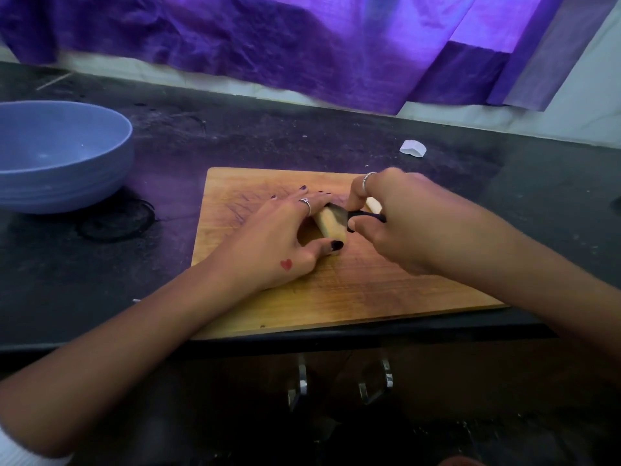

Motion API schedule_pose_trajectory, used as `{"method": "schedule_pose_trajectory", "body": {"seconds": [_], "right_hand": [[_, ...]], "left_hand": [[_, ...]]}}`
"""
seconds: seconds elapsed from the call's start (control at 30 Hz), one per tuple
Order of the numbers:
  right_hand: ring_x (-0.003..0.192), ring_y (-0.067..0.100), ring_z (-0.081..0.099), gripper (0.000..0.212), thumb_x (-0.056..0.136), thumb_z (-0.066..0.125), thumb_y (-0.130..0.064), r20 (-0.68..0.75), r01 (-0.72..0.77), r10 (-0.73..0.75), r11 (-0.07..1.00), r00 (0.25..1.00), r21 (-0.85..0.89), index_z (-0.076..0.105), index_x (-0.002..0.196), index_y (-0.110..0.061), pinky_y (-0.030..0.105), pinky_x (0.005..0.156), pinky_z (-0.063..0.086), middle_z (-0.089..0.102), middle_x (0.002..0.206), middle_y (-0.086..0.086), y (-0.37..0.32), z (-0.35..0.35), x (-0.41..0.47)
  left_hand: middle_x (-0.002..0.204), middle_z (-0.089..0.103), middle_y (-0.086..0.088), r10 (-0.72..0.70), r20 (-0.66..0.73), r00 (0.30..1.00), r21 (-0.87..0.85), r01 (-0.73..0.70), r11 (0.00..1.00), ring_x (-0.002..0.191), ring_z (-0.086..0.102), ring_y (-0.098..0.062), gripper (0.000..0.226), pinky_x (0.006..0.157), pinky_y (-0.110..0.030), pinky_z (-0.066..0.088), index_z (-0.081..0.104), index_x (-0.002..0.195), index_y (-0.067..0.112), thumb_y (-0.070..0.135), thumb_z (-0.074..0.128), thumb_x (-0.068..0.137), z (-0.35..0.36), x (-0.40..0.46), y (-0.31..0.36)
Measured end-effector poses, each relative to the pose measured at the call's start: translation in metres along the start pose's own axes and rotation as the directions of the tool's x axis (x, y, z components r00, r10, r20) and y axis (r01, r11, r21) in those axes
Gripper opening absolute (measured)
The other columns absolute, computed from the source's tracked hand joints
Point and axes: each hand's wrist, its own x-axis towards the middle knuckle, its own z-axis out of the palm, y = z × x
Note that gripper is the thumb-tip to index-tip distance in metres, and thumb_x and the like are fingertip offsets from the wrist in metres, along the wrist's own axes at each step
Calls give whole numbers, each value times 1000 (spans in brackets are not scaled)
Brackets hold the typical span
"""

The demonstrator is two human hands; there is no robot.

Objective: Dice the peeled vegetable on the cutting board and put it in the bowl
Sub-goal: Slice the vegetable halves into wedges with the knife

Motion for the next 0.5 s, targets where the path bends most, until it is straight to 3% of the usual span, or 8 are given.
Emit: {"method": "schedule_pose_trajectory", "body": {"seconds": [0.07,0.13,0.33,0.43,0.5], "right_hand": [[76,21,45,4,95,51,-32,4,8,-8,1000,1000,-27,53,94,-29,30,63,42,55,85,0,4,-3,-1],[78,23,41,3,94,51,-33,7,15,-15,1000,1000,-21,53,95,-30,31,65,41,55,86,1,6,-4,-2],[70,21,44,5,93,54,-33,-31,30,-31,1000,999,-5,52,98,-33,28,60,39,53,87,-4,10,1,-5],[68,7,46,15,94,51,-34,-76,32,-29,999,997,32,48,109,-38,24,55,35,42,94,-6,11,15,-9],[62,3,40,23,96,47,-35,-93,23,-20,999,995,26,44,118,-40,17,49,26,36,83,-8,10,24,-11]], "left_hand": [[141,47,9,2,-13,1000,3,-2,1000,139,29,-8,55,114,-36,26,44,137,35,42,63,86,1,0,-1],[140,49,9,17,-22,1000,2,-17,1000,137,33,-10,54,112,-37,29,45,136,35,43,63,85,1,0,-1],[148,37,11,63,-4,998,62,-63,996,140,23,-6,60,118,-38,17,37,143,30,43,57,88,0,0,1],[154,25,13,53,51,997,104,-58,993,142,15,-2,63,119,-32,5,28,147,29,47,50,90,0,0,-3],[156,19,14,53,77,996,133,-63,989,142,10,0,65,116,-28,1,23,149,30,49,45,90,-1,-1,-4]]}}
